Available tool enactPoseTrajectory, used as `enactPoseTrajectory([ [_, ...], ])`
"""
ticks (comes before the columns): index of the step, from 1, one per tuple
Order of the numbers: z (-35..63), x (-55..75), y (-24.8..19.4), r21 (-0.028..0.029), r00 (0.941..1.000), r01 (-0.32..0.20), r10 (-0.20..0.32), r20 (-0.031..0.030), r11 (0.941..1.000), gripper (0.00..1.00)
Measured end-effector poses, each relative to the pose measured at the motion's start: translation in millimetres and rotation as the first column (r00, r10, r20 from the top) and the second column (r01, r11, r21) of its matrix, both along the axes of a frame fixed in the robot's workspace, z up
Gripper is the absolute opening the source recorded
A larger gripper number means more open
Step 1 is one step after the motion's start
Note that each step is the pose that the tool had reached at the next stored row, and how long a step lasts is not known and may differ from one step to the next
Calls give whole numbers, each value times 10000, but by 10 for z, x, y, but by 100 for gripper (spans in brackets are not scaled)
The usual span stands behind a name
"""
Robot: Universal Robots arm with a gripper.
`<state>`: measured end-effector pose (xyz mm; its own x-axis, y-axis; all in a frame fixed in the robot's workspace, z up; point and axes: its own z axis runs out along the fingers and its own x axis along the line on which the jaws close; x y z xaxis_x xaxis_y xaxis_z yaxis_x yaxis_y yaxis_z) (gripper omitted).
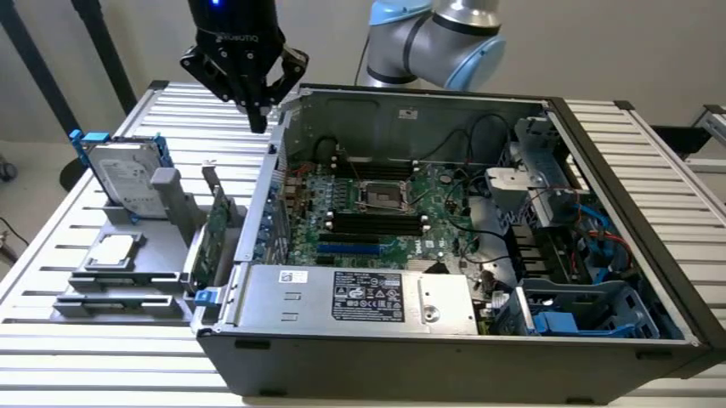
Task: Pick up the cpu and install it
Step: 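Reach for the cpu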
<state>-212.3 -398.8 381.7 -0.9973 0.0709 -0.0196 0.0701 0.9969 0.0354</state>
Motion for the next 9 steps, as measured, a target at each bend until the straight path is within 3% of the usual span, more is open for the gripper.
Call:
enactPoseTrajectory([
  [9,-80,-410,0,-119,10000,0,0,1,9999,11],
])
